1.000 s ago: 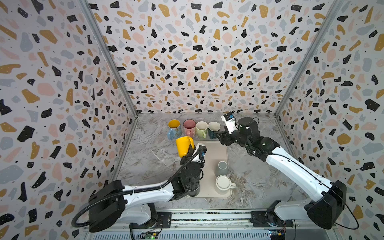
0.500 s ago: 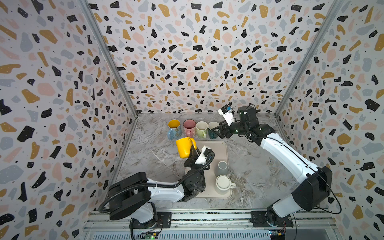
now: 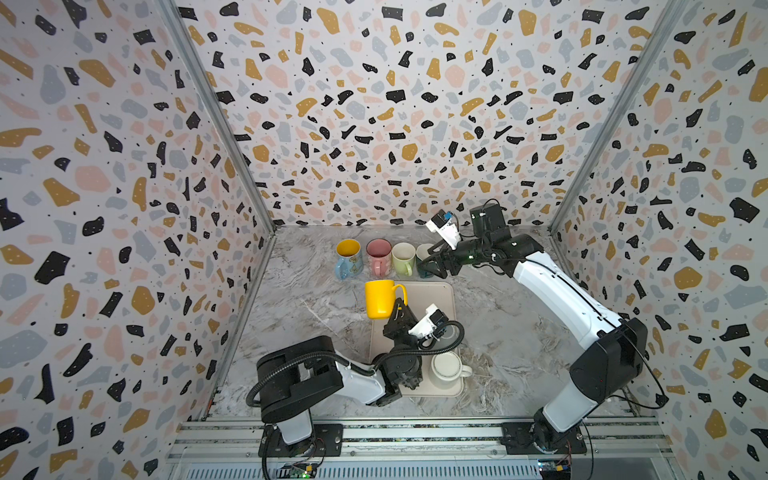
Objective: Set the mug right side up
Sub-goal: 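Close the right gripper on the yellow mug's handle while the left gripper holds it upright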
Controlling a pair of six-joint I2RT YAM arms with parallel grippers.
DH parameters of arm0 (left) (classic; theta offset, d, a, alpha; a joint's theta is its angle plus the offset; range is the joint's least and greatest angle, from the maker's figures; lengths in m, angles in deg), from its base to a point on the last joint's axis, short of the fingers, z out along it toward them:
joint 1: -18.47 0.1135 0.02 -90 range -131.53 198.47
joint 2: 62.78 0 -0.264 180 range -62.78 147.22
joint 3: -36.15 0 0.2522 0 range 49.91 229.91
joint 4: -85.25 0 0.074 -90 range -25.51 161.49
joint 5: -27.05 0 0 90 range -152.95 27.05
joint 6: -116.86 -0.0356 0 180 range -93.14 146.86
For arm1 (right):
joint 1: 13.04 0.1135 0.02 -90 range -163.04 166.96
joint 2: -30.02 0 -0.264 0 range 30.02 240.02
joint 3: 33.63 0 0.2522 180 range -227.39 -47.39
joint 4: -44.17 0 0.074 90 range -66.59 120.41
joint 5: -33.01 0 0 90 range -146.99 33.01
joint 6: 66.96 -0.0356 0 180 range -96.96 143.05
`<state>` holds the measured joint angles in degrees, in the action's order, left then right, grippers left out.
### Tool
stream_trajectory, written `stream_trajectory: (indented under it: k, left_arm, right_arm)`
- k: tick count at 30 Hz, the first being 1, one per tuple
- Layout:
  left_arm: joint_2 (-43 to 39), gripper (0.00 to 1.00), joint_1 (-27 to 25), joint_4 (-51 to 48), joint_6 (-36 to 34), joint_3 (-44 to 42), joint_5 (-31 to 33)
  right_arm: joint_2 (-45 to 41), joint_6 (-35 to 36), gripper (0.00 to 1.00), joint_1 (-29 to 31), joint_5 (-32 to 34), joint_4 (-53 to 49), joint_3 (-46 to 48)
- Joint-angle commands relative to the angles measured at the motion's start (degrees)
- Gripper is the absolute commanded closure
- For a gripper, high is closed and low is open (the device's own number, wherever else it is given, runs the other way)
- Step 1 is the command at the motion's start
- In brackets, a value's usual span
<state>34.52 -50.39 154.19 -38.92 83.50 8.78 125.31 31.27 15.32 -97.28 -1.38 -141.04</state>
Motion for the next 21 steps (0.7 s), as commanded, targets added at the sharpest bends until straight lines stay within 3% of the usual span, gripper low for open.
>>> stream_trajectory:
  k: [1,12,21]
  left_arm:
    - [-0.3,1.00,-0.6,23.0,-4.0,2.2,-2.5]
    - [1.8,1.00,-1.2,23.1,-8.4,3.0,-5.1]
    - [2.8,1.00,-1.3,23.1,-10.4,4.0,-6.1]
  right_arm:
    - [1.1,3.1,0.24,0.1,-4.6,-5.3,-3.0]
    - [4.8,5.3,0.23,0.6,-14.1,-9.8,-3.6]
    - [7.4,6.2,0.28,2.5,-15.3,-13.2,-2.2]
